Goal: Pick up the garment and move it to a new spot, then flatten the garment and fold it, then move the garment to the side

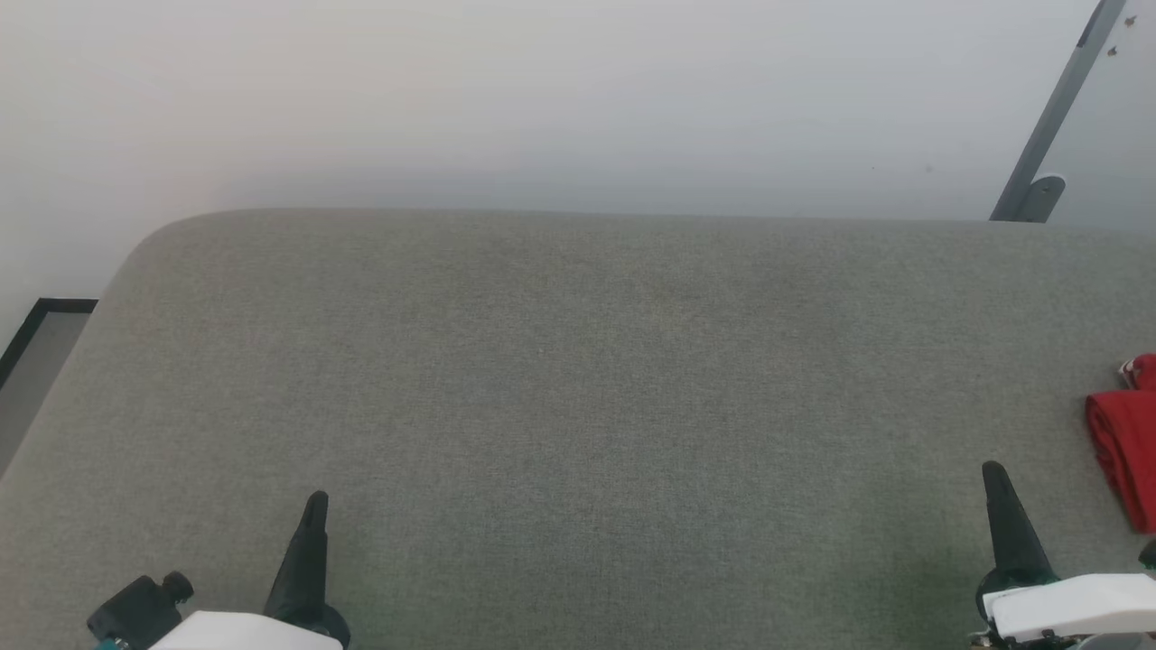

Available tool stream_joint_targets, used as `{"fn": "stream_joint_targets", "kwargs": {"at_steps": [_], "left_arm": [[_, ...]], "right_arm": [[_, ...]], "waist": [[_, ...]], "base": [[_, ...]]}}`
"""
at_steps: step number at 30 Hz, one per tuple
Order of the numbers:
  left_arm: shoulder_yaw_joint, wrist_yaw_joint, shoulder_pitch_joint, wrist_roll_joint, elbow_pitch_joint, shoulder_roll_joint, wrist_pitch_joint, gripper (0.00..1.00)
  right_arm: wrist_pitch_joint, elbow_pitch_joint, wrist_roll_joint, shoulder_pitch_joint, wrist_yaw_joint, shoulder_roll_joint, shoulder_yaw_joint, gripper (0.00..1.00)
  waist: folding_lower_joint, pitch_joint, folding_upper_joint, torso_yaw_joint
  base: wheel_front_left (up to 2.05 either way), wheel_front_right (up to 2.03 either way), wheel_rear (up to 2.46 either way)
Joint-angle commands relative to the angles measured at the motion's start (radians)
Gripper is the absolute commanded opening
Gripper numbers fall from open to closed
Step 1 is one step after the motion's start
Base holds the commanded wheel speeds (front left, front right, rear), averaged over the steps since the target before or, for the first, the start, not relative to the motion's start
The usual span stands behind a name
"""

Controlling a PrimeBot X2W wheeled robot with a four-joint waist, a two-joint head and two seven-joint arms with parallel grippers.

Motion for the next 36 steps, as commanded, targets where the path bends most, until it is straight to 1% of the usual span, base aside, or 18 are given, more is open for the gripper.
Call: {"fn": "stream_joint_targets", "kwargs": {"at_steps": [1,13,36], "left_arm": [[0.008,0.0,-0.032,-0.033,-0.005,0.0,0.009,0.0],[0.022,0.0,-0.065,-0.166,0.014,-0.009,0.048,0.0],[0.044,0.0,-0.115,-0.356,0.042,-0.024,0.107,0.0]], "right_arm": [[0.01,-0.007,0.031,-0.027,0.0,0.001,-0.003,0.0],[0.049,0.014,0.149,-0.057,-0.001,0.014,-0.006,0.0],[0.108,0.043,0.32,-0.103,-0.001,0.034,-0.009,0.0]], "waist": [[0.0,0.001,-0.0001,-0.002],[0.0,0.006,-0.0001,-0.015],[0.0,0.014,-0.0001,-0.037]], "base": [[0.0,0.0,0.0],[0.0,0.0,0.0],[0.0,0.0,0.0]]}}
